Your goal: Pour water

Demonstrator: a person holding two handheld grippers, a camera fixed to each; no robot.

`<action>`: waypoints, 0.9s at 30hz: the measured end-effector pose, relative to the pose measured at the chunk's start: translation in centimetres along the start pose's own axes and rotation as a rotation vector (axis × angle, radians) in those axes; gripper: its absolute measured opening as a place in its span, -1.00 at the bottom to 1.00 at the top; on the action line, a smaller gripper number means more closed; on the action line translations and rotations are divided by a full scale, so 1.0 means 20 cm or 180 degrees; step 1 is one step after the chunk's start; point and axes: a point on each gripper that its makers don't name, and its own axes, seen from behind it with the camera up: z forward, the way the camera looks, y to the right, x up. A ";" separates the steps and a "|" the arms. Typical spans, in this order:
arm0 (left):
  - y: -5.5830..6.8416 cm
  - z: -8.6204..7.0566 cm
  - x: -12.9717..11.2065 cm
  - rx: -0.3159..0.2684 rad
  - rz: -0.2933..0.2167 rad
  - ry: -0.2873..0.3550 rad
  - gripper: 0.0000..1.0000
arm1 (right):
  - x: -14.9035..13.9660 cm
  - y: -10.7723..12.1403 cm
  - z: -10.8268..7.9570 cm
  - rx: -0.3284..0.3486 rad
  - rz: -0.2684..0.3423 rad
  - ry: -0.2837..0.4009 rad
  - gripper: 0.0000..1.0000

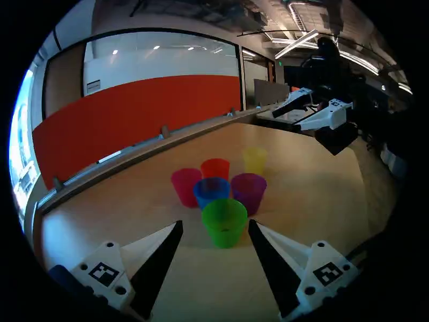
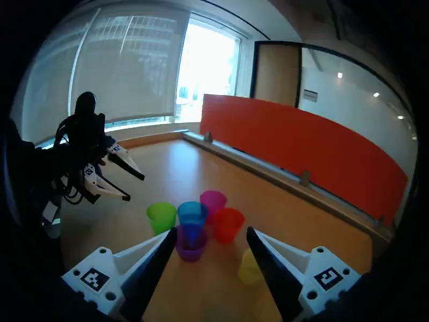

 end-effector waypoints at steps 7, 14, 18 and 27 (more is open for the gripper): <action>0.02 0.09 -0.08 -0.0115 -0.0040 -0.0175 0.81 | -0.02 0.00 0.05 0.0068 -0.0088 -0.0087 1.00; 0.04 0.17 -0.15 -0.0205 -0.0011 -0.0305 0.81 | -0.07 0.00 0.10 0.0093 -0.0191 -0.0173 1.00; 0.05 0.21 -0.18 -0.0240 -0.0002 -0.0348 0.81 | -0.08 0.01 0.13 0.0119 -0.0186 -0.0195 1.00; 0.07 0.28 -0.20 -0.0312 -0.0007 -0.0407 0.81 | -0.10 0.03 0.19 0.0139 -0.0134 -0.0208 1.00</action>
